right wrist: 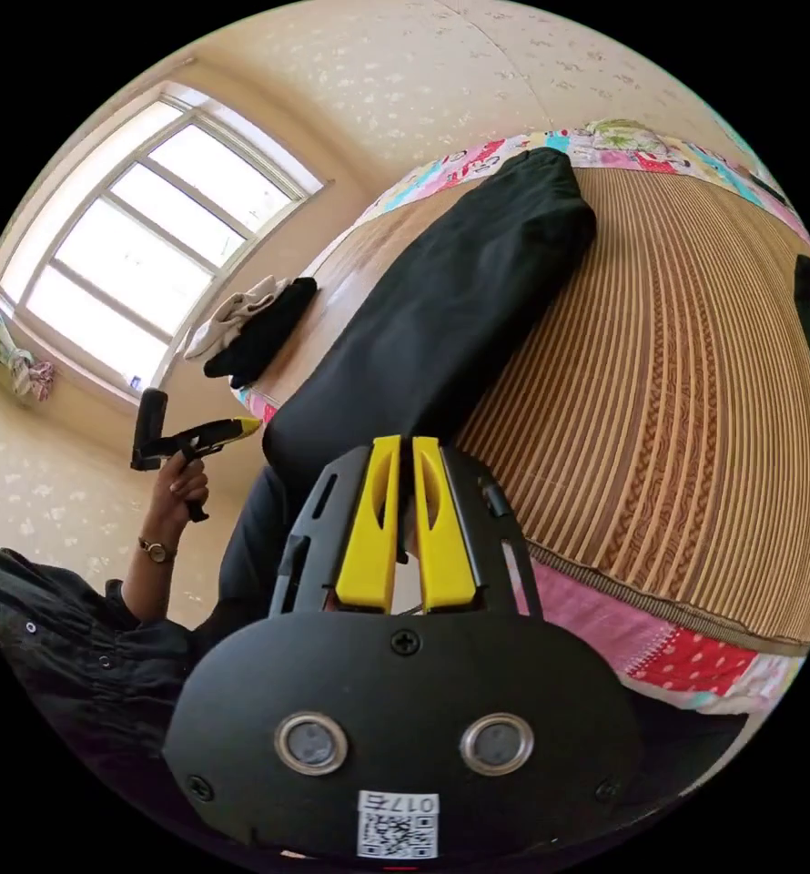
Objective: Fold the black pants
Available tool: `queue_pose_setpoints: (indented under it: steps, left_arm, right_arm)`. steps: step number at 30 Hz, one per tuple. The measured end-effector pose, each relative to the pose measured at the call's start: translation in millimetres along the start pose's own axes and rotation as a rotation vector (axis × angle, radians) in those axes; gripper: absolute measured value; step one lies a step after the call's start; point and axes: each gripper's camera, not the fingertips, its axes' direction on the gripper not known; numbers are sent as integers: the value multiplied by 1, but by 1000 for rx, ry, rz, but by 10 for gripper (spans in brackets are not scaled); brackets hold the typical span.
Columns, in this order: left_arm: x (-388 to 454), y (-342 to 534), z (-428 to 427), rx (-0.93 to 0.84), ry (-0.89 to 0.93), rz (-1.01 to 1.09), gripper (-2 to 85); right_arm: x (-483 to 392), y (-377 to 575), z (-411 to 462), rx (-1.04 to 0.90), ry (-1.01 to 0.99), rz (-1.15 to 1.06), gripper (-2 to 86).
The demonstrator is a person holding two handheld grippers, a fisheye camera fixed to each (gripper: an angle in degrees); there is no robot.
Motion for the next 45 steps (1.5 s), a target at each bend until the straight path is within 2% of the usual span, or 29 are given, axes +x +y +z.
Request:
queue_pose_setpoints:
  steps: [1, 4, 6, 7, 10, 13, 16, 18, 19, 22, 24, 27, 30, 33, 35, 37, 40, 45]
  left_arm:
    - [0, -6, 1, 14, -16, 6, 81]
    - [7, -35, 16, 0, -7, 75, 111]
    - [11, -52, 39, -65, -13, 91, 107]
    - [12, -59, 57, -133, -39, 63, 91]
    - [27, -53, 60, -155, -65, 83, 51]
    - [47, -26, 64, -294, 85, 173, 48]
    - [57, 7, 69, -416, 123, 213, 59]
    - [55, 14, 57, -331, 112, 198, 70]
    - [52, 11, 46, -241, 128, 185, 80]
    - [38, -14, 31, -99, 206, 122, 120]
    - [30, -30, 35, -68, 207, 69, 133]
    - [26, -41, 51, -76, 199, 44, 120]
    - [34, -28, 58, -87, 241, 48, 113]
    - [38, -15, 47, -128, 178, 12, 57]
    - [37, -8, 28, -146, 335, 23, 40]
    - [49, 6, -18, -85, 585, 117, 37]
    - [90, 12, -101, 34, 757, 331, 37]
    - [188, -7, -236, 288, 894, 709, 37]
  right_arm:
    - [16, -2, -3, -13, 12, 70, 60]
    - [49, -6, -18, 121, -131, 212, 95]
    - [58, -16, -1, 57, -132, 246, 92]
    - [59, -20, 15, -24, -121, 240, 79]
    - [54, -11, 12, -47, -125, 182, 46]
    - [64, 16, -32, -43, -206, 141, 41]
    - [77, 48, -66, -185, -129, 36, 45]
    - [96, 56, -88, -209, -19, 49, 57]
    - [114, 55, -108, -142, 17, 96, 70]
    - [157, 42, -148, 37, -143, 190, 97]
    - [173, 34, -151, 79, -205, 217, 107]
    - [181, 26, -126, 2, -202, 246, 111]
    - [164, 35, -100, -54, -329, 225, 80]
    - [145, 57, -100, -49, -282, 212, 46]
    - [143, 76, -129, 14, -442, 222, 35]
    - [129, 89, -164, 96, -548, 142, 29]
    - [85, 93, -249, 212, -665, -98, 20]
    - [-4, 72, -402, 454, -688, -523, 13]
